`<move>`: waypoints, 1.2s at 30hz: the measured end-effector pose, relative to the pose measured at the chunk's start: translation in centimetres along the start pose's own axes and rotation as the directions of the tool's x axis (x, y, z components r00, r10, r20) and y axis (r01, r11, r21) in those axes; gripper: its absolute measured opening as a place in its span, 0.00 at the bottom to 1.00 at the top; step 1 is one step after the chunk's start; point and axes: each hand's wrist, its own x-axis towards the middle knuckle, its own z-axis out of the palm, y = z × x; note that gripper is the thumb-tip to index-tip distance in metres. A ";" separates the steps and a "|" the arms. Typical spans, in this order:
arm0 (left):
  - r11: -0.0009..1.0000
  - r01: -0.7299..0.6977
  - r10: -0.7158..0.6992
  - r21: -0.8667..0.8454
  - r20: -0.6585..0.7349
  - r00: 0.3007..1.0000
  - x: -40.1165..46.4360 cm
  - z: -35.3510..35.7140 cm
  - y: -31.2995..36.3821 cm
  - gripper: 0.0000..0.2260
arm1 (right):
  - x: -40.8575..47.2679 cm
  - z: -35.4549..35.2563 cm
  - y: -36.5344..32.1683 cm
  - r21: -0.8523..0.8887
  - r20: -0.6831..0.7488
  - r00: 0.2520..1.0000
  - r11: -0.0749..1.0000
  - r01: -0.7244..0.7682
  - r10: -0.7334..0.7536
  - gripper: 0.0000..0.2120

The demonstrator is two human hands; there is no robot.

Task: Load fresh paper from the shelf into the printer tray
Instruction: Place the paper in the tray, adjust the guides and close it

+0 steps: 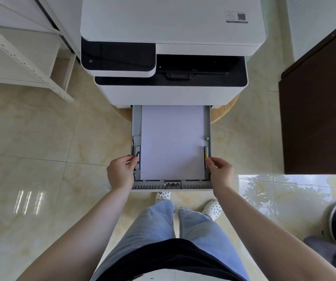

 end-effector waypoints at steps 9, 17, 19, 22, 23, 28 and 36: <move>0.970 0.189 -0.184 -0.150 0.046 0.982 0.7 0.1 0.1 0.07 | -0.1 0.1 -0.4 0.040 -0.018 0.999 0.998 -0.049 0.049 0.08; 0.893 0.322 -0.304 -0.315 0.104 0.947 0.8 0.0 0.4 0.08 | 0.1 -0.1 -1.0 0.115 0.003 0.995 0.988 -0.104 0.105 0.06; 0.878 0.341 -0.323 -0.335 0.112 0.940 0.8 0.0 0.5 0.09 | 0.1 0.0 -1.0 0.117 0.001 0.994 0.987 -0.111 0.111 0.06; 0.869 0.357 -0.334 -0.342 0.127 0.934 1.0 0.0 0.4 0.10 | 0.2 0.0 -1.0 0.119 0.002 0.994 0.987 -0.107 0.108 0.05; 0.867 0.361 -0.337 -0.344 0.131 0.932 1.1 0.1 0.3 0.10 | 0.3 0.0 -1.0 0.119 0.002 0.994 0.987 -0.107 0.107 0.05; 0.879 0.357 -0.326 -0.317 0.147 0.934 1.2 0.2 0.4 0.10 | 0.4 0.3 -1.0 0.108 -0.004 0.995 0.989 -0.099 0.100 0.09; 0.902 0.324 -0.290 -0.287 0.153 0.945 1.5 0.4 0.0 0.10 | 0.7 0.6 -0.8 0.093 -0.001 0.997 0.992 -0.079 0.080 0.06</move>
